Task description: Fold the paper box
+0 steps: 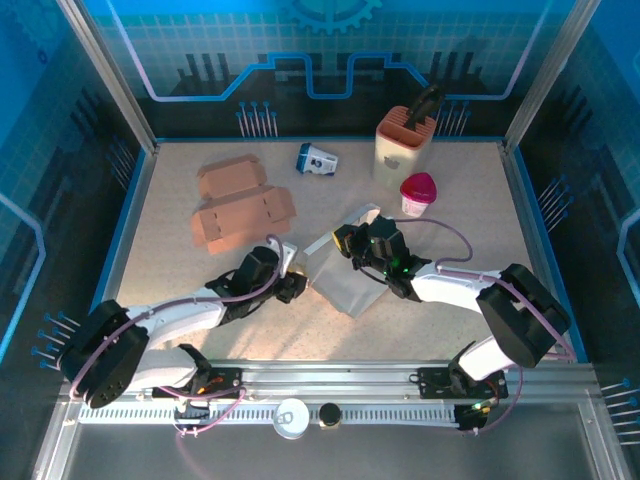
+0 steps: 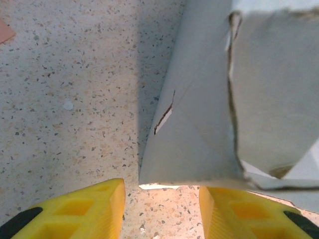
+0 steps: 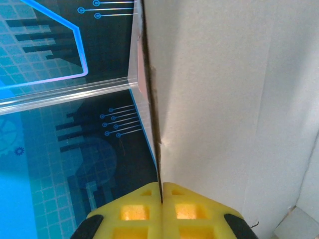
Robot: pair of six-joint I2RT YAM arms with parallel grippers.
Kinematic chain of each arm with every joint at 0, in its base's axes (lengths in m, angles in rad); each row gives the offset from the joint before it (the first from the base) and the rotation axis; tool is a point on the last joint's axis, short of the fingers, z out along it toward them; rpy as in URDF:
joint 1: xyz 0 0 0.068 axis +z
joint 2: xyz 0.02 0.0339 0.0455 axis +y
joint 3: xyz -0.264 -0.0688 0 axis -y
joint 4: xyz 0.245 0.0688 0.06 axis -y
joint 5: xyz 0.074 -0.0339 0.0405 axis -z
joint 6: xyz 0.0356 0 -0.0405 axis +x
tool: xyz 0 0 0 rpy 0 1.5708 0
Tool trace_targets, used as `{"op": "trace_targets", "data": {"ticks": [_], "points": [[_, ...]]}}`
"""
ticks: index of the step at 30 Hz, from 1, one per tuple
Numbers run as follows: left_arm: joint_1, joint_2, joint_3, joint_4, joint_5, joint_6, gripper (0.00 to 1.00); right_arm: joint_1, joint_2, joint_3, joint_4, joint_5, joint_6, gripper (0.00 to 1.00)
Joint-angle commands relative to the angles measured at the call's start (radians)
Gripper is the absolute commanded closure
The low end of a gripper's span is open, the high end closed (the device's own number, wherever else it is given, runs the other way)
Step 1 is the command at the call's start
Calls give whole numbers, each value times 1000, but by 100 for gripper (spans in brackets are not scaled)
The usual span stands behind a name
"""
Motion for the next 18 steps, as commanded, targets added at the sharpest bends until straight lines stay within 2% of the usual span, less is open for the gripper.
{"op": "trace_targets", "data": {"ticks": [1,6,18], "points": [[-20,35,33,29,-10,45,59,-6,29,3,-52,-22,9,100],[-40,52,41,42,-49,31,72,-5,56,-8,3,-30,8,100],[-58,39,36,101,-74,48,73,-1,47,-23,14,-32,14,100]]}}
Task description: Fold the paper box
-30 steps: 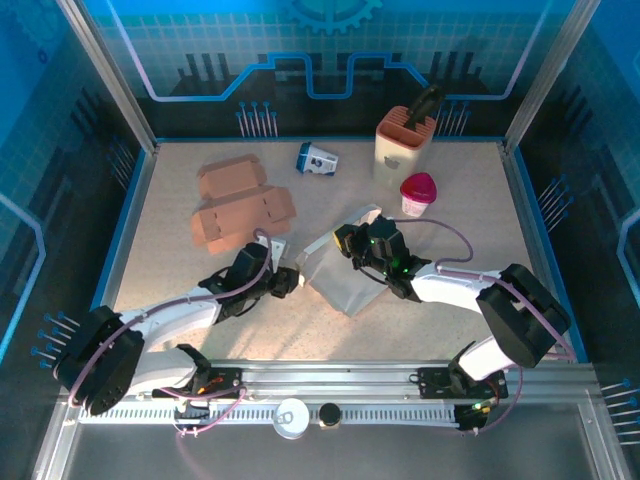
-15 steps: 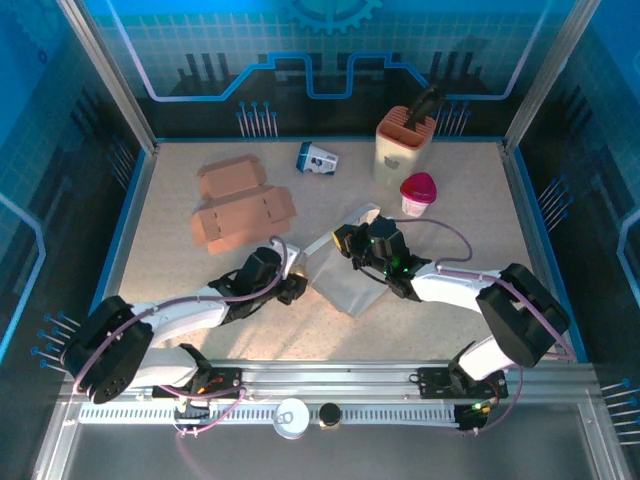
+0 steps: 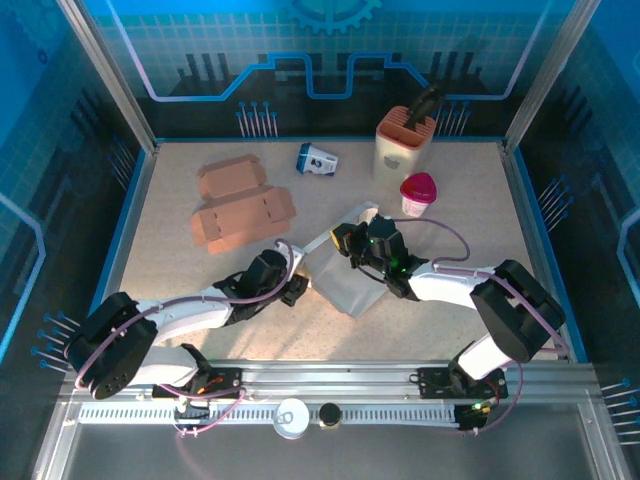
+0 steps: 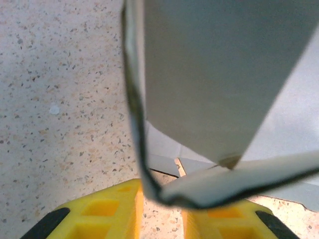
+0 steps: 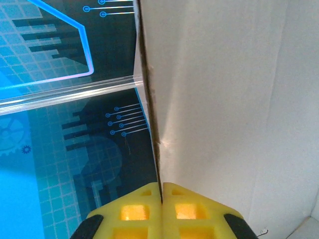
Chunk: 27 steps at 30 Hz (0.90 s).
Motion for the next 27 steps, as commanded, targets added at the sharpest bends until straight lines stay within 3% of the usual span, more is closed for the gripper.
{"op": "trace_targets", "data": {"ticks": [1,12,27], "points": [[-7,-6,25,76,-23,20,72,1,13,-22,-51,-20,7,100],[-11,50,43,149,-28,9,74,11,32,-55,17,-12,29,100],[-65,81,39,221,-180,-105,69,74,51,-112,165,113,70,100]]}}
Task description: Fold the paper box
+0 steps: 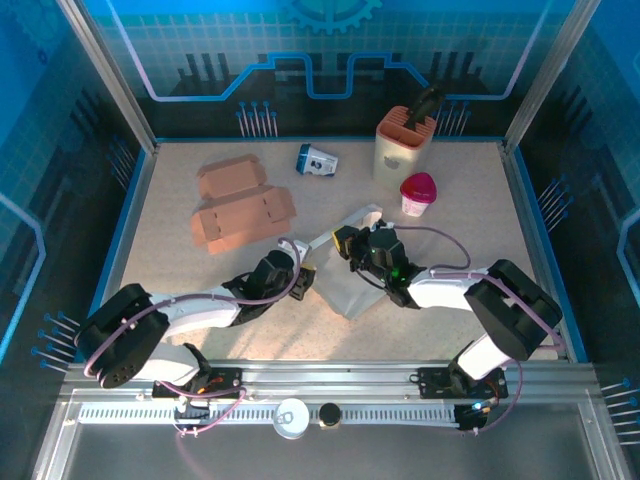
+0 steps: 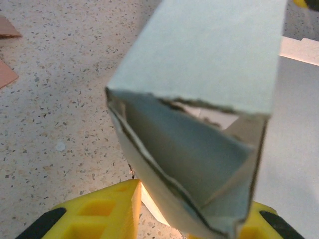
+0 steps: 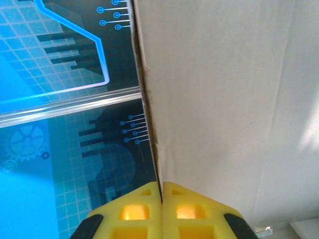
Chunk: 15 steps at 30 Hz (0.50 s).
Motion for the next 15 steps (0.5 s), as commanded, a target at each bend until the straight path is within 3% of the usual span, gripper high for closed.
{"op": "trace_targets", "data": {"ticks": [1,15], "points": [[-19,10,27,77,-65,-45,68,41,42,-41,22,26,28,100],[-37,77,51,114,-165,-95,78,91,89,-99,170,96,86,100]]}}
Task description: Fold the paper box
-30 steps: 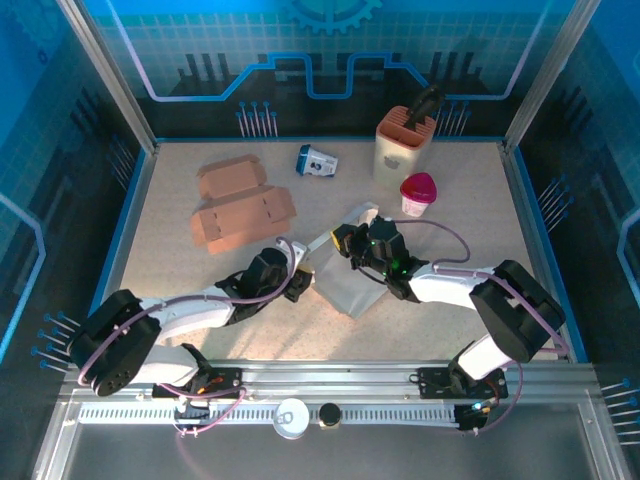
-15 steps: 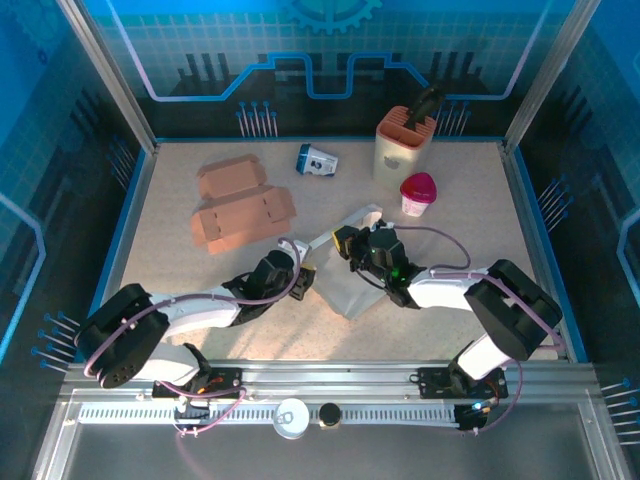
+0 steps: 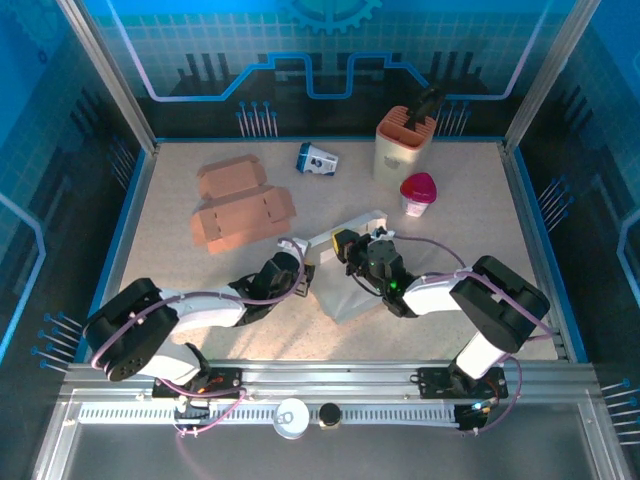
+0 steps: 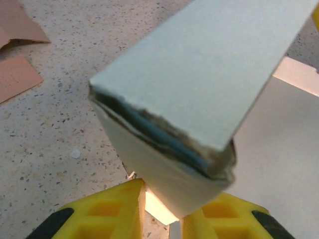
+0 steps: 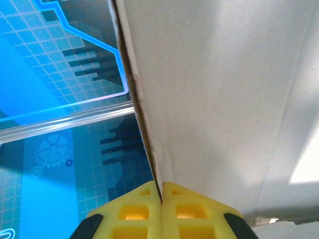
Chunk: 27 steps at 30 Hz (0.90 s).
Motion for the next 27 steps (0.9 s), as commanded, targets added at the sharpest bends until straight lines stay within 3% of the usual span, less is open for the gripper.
{"op": "trace_targets", "data": {"ticks": [1,9,16,17,19,22,27], "points": [[-12,23,38,58,-49,-34,80,41,14,-36,-54,-12,17,100],[-52,38,56,59,-160,-82,99,51,-12,-28,-96,-3,13,100],[-92,60,118,-63,-312,-149,100,65,-27,-25,-130,-2,23,100],[-93,60,123,-82,-323,-155,100,65,-40,-23,-150,-4,21,95],[-92,52,130,-122,-347,-164,100,56,-89,-26,-209,-5,-9,72],[-88,25,127,-142,-342,-111,100,18,-216,-23,-363,-42,-108,47],[-8,-47,113,-175,-219,1,100,-85,-500,25,-732,-104,-397,24]]}}
